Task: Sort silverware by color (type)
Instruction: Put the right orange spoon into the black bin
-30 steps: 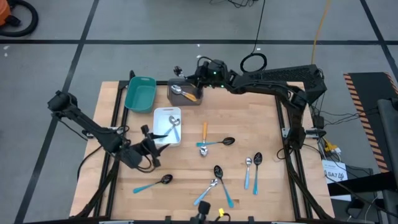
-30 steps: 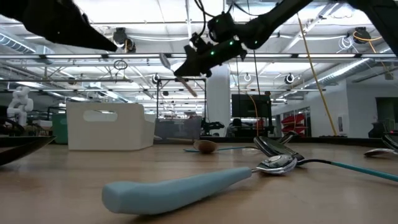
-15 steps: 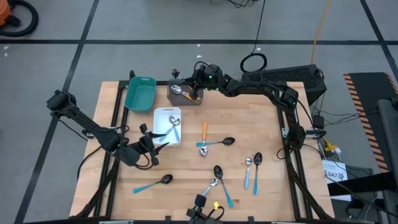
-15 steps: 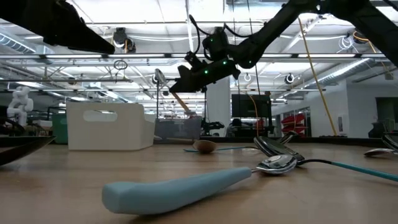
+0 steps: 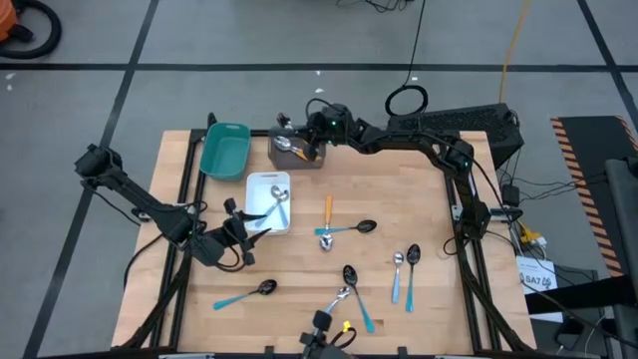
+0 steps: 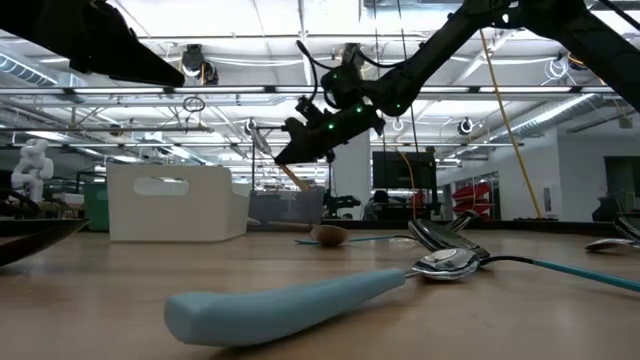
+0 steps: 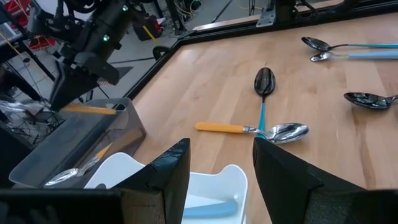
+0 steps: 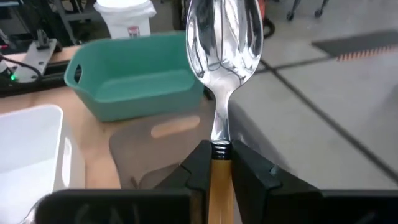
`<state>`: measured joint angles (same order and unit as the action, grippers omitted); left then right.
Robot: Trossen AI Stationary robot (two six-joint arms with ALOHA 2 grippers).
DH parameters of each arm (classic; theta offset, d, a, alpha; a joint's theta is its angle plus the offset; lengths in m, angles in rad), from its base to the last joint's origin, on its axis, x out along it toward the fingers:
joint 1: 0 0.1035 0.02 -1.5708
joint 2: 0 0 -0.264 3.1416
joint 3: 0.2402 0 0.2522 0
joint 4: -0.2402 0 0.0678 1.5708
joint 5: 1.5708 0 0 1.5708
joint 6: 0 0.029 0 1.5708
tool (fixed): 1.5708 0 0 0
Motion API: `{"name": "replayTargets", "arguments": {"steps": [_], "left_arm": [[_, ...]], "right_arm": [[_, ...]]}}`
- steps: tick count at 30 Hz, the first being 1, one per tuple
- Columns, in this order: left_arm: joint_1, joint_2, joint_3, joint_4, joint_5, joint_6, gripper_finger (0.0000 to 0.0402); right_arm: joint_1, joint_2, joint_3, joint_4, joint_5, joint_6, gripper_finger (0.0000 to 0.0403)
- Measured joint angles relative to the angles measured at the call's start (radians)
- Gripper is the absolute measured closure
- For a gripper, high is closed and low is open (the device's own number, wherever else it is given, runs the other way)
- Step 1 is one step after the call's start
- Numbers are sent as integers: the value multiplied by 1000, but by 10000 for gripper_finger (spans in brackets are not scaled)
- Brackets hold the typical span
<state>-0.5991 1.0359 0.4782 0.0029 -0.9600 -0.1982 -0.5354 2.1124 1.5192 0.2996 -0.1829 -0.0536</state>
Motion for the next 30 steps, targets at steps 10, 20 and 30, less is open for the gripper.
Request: {"name": "replayTargets", "arguments": {"steps": [10,20,30], "left_arm": [[0,0,0,0,0,-3,227],[0,0,0,-1,0,-6,227],[0,0,0,-11,11,-15,227]], "right_arm": [[0,0,0,-101,3,23,362],[-2,33,0,-126,3,15,362],[-8,47,0,-137,4,16,359]]}}
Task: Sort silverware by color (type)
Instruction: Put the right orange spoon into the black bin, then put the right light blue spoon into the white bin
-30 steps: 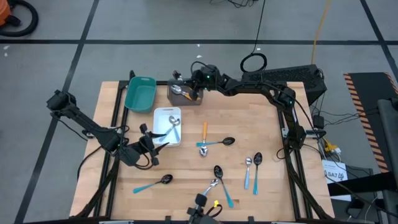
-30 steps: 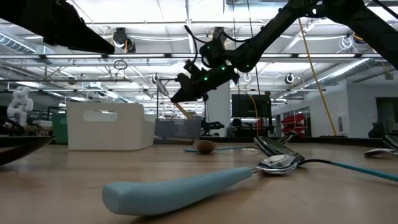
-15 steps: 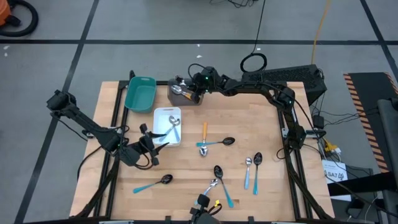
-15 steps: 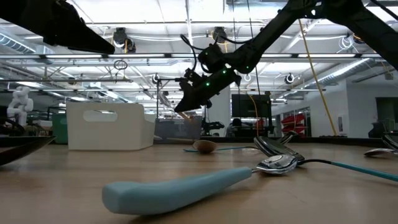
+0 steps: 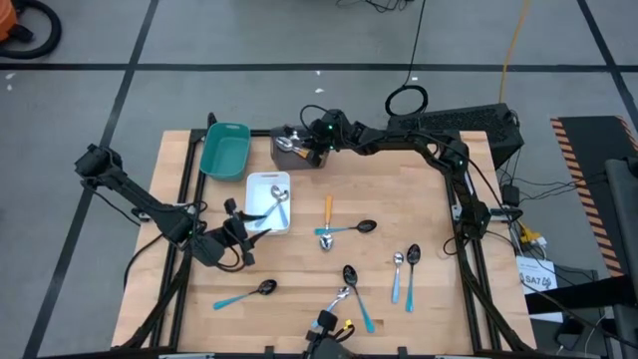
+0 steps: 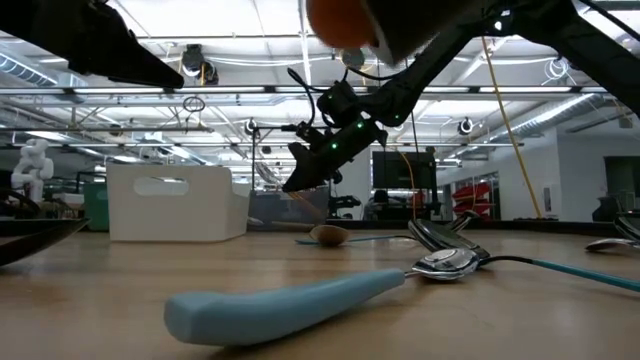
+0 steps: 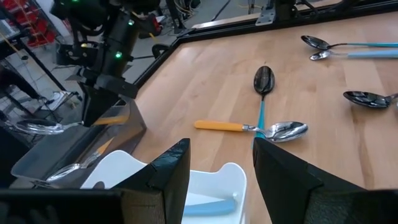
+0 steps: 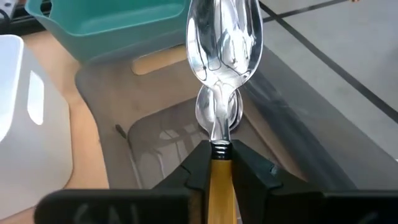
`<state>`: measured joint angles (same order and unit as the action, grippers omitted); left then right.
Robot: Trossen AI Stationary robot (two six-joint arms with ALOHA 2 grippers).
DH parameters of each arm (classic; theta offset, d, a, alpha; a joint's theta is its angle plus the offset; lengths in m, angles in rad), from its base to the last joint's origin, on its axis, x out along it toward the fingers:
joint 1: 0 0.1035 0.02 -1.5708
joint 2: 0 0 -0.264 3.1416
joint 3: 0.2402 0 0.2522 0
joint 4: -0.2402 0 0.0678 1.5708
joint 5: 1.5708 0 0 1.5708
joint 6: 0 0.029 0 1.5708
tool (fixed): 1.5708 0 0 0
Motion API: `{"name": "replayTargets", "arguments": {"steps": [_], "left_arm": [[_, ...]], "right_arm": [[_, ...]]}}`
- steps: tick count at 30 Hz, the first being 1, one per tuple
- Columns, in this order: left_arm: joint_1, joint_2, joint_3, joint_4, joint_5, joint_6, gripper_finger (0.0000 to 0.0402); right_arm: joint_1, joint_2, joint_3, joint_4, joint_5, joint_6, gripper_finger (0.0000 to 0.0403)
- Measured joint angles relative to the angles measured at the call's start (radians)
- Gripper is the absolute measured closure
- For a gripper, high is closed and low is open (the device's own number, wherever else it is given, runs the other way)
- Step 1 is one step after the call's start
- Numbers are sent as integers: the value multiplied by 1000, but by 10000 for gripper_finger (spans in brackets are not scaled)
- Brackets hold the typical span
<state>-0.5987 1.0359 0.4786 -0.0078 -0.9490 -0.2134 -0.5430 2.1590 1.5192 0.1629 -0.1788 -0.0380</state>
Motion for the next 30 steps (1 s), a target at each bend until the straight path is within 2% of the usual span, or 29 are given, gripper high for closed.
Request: {"name": "replayTargets", "arguments": {"steps": [5,12,18,22,26,30], "left_arm": [[0,0,0,0,7,0,227],[5,0,0,4,8,-11,227],[5,0,0,4,8,-10,227],[5,0,0,4,8,-17,227],[5,0,0,4,8,-29,227],[5,0,0,4,19,-42,227]], "right_arm": [[1,0,0,-31,75,-1,323],[1,-11,0,-28,104,17,260],[26,-120,0,-107,101,19,237],[80,-232,0,-234,100,-14,237],[160,-372,0,-438,106,-28,241],[267,-488,0,-691,216,-25,242]]}}
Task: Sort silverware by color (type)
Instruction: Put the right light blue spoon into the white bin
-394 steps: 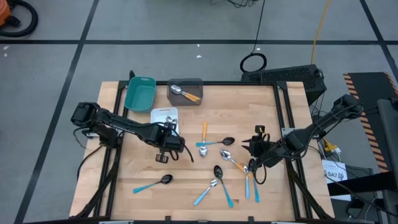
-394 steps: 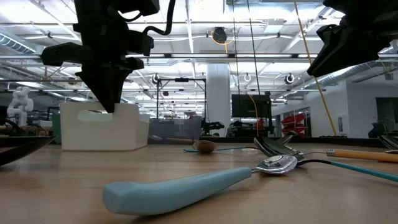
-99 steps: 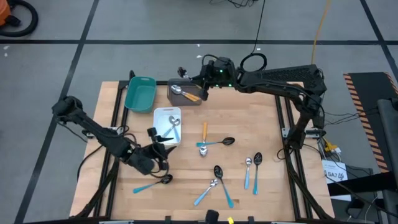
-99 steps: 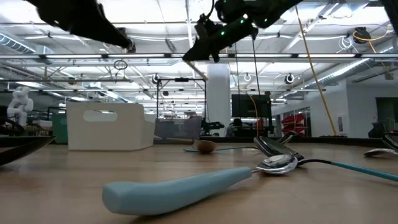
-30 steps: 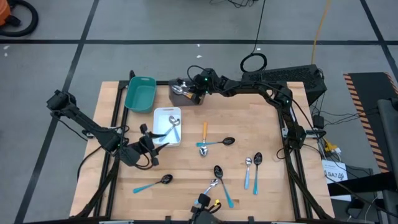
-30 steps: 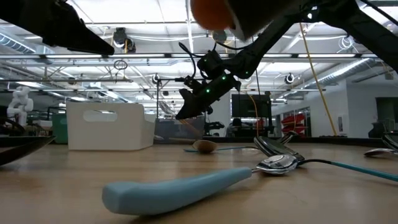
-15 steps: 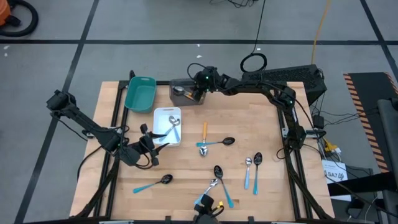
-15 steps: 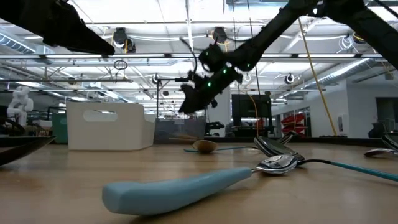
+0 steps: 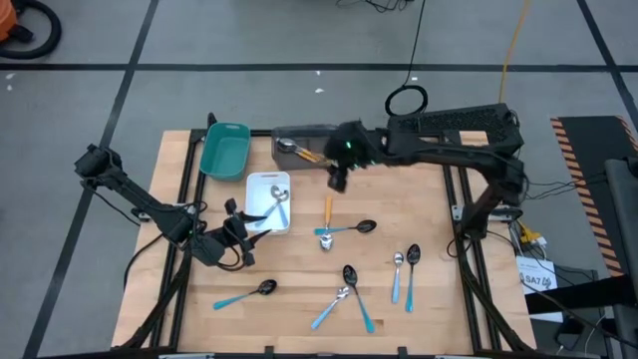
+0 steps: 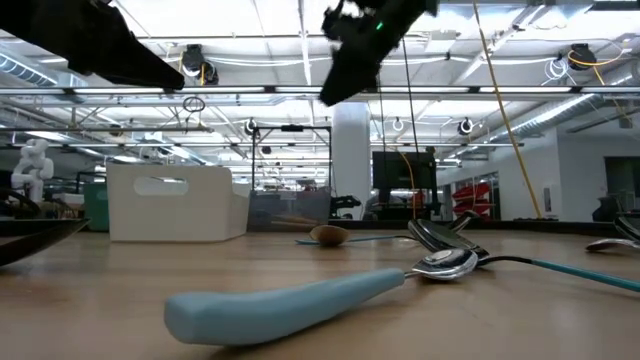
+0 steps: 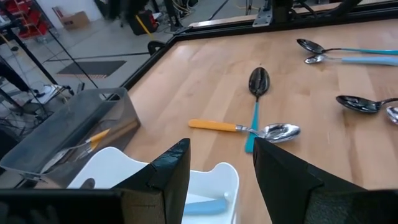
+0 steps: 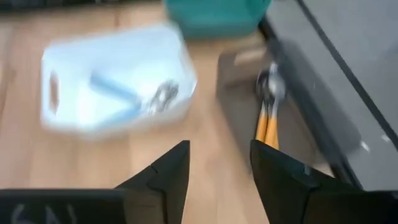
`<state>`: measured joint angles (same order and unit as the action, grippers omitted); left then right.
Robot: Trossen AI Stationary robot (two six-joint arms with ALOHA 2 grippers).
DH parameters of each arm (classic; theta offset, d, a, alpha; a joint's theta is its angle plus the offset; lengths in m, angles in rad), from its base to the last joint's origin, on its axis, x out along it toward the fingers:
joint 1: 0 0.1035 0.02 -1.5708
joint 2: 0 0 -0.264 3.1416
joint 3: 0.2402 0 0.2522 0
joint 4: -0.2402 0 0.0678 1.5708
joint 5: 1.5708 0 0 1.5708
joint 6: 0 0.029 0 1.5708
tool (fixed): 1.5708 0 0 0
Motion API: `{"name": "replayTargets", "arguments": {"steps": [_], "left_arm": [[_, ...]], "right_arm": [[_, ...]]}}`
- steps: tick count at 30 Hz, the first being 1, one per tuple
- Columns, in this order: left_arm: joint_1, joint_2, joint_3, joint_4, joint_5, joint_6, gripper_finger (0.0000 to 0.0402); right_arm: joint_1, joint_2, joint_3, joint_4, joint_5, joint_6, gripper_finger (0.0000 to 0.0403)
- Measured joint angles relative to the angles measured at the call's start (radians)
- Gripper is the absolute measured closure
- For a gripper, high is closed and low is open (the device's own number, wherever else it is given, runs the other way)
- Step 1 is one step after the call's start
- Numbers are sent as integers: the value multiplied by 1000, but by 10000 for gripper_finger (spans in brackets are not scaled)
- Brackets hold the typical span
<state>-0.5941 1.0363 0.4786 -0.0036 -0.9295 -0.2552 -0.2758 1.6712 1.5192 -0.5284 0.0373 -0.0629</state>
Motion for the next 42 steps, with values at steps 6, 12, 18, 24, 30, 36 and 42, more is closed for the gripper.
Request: {"name": "replayTargets", "arguments": {"steps": [6,12,18,24,30,36,42], "left_arm": [[1,0,0,1,16,-27,227],[1,0,0,0,23,-43,227],[1,0,0,0,23,-45,227],[1,0,0,0,23,-46,227],[15,0,0,1,24,-46,227],[42,0,0,1,33,-47,227],[68,0,0,1,36,-50,227]], "right_arm": [[199,-115,0,-291,172,115,243],[421,-150,0,-573,309,354,243],[617,-148,-65,-583,435,527,243],[717,-148,-211,-506,542,582,243],[738,-147,-402,-270,530,528,243],[707,-147,-559,59,450,386,243],[613,-140,-584,254,448,364,243]]}}
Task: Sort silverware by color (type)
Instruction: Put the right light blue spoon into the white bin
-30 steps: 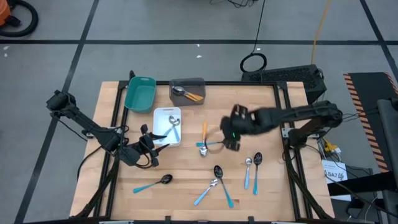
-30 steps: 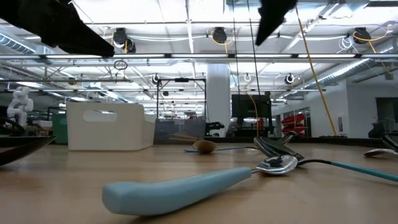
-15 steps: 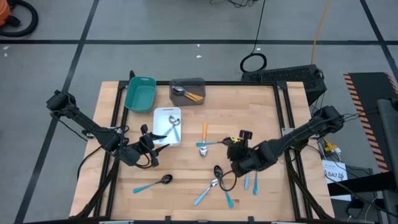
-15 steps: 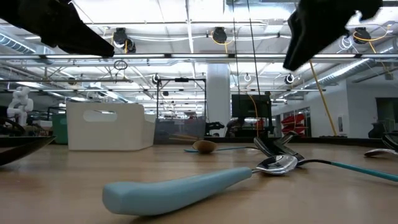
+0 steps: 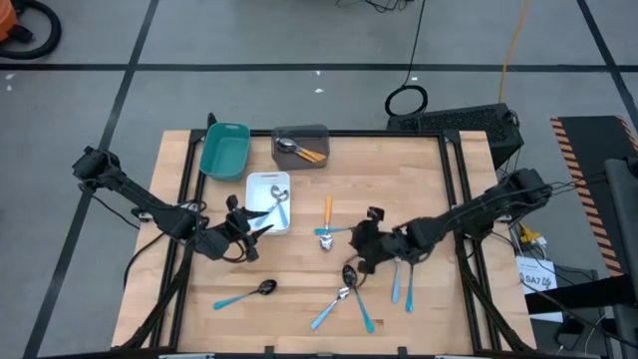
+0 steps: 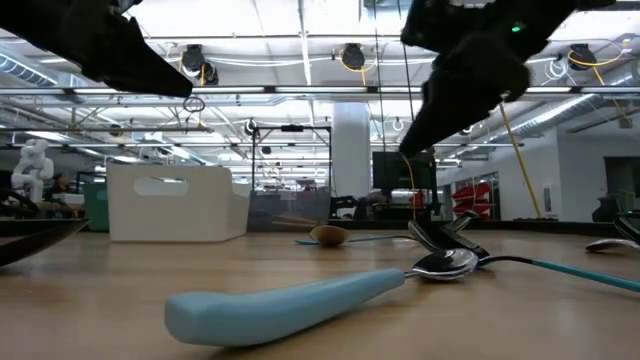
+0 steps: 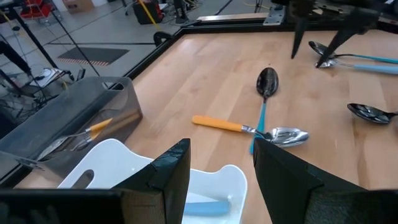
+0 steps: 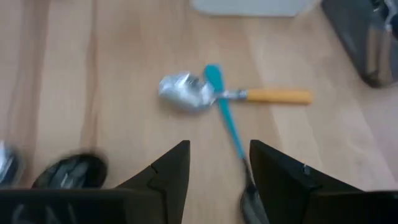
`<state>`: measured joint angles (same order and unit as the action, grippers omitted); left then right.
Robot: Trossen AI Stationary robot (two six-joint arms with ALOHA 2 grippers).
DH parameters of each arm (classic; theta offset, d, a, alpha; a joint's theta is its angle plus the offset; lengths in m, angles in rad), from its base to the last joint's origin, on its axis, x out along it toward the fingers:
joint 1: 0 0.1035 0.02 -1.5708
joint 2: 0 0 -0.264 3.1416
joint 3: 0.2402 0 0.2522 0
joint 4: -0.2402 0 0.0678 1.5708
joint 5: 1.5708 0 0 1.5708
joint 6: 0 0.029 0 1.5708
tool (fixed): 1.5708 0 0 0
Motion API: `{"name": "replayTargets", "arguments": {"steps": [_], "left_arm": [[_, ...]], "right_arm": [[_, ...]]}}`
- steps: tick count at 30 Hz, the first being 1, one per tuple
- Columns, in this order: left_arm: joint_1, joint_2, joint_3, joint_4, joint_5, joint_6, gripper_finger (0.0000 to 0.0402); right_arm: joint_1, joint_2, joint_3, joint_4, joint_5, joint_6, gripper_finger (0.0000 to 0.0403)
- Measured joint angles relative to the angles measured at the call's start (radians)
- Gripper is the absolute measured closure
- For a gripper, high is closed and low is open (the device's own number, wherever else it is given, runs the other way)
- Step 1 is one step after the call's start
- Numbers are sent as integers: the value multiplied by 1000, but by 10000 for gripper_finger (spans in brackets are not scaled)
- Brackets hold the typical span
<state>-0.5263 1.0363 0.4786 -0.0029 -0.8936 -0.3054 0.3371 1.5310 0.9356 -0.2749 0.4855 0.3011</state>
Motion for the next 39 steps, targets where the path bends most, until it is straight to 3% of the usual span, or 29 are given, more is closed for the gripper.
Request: {"name": "replayTargets", "arguments": {"steps": [19,26,39], "left_arm": [[50,0,0,-1,58,52,227],[50,0,0,-2,59,56,227],[50,0,0,-16,59,10,227]], "right_arm": [[-310,2,2,109,-256,-325,243],[-292,2,2,57,-279,-177,243],[-59,1,3,-343,-283,268,243]]}}
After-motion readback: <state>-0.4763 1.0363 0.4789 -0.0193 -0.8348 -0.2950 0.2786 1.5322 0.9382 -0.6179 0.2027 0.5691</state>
